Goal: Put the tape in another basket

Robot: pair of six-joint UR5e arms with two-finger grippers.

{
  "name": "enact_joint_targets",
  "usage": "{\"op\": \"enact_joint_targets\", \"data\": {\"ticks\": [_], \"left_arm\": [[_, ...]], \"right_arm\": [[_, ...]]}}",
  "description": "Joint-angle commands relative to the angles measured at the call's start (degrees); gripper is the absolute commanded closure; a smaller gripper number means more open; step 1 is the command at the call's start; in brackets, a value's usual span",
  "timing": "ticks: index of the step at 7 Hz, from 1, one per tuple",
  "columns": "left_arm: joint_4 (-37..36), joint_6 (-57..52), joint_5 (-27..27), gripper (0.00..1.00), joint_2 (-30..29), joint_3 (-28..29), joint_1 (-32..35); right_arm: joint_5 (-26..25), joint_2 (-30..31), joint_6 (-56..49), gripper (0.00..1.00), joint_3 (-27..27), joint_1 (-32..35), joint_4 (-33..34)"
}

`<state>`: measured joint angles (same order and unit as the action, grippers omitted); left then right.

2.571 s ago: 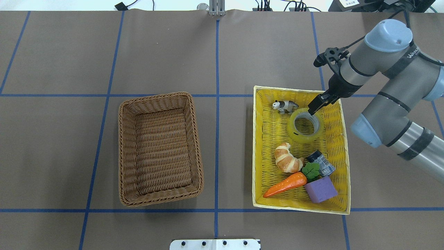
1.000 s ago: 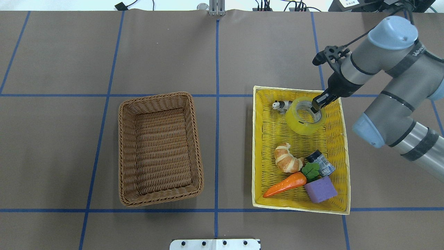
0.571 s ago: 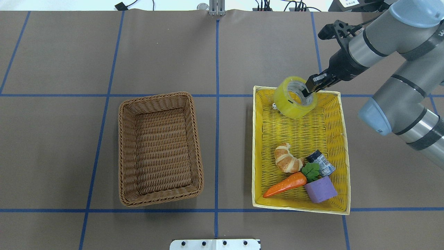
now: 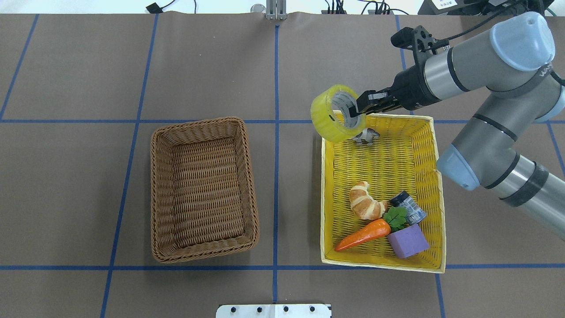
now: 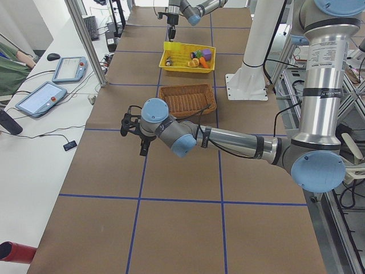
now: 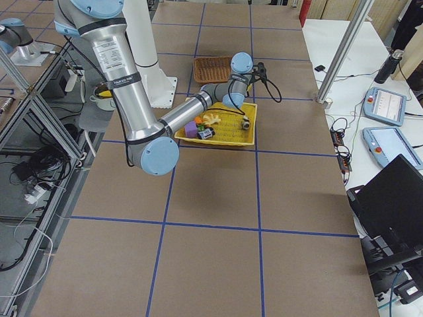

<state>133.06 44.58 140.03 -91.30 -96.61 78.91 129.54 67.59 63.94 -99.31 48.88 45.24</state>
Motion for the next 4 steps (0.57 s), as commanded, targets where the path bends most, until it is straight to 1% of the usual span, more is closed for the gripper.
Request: {"op": "enact_joint_targets", "data": {"ticks": [1, 2, 3, 4], "left_arm": [[18.82, 19.84, -0.11, 0.03, -0.02, 0.64, -3.05], [26.65, 28.54, -0.2, 0.03, -0.02, 0.55, -3.85], [34.91, 40.73, -0.46, 0.03, -0.72, 0.37, -5.59], [42.82, 56.07, -0.73, 0.03, -3.86, 0.46, -7.18]], "right_arm": [[-6.28, -0.01, 11.24, 1.0, 0.0, -3.6, -11.44], [-10.75, -0.01, 16.42, 1.0, 0.0, -6.23, -17.41], [-15.06, -0.09, 21.17, 1.0, 0.0, -9.04, -22.78], [-18.76, -0.44, 24.35, 1.0, -0.09, -11.77, -27.27]]}}
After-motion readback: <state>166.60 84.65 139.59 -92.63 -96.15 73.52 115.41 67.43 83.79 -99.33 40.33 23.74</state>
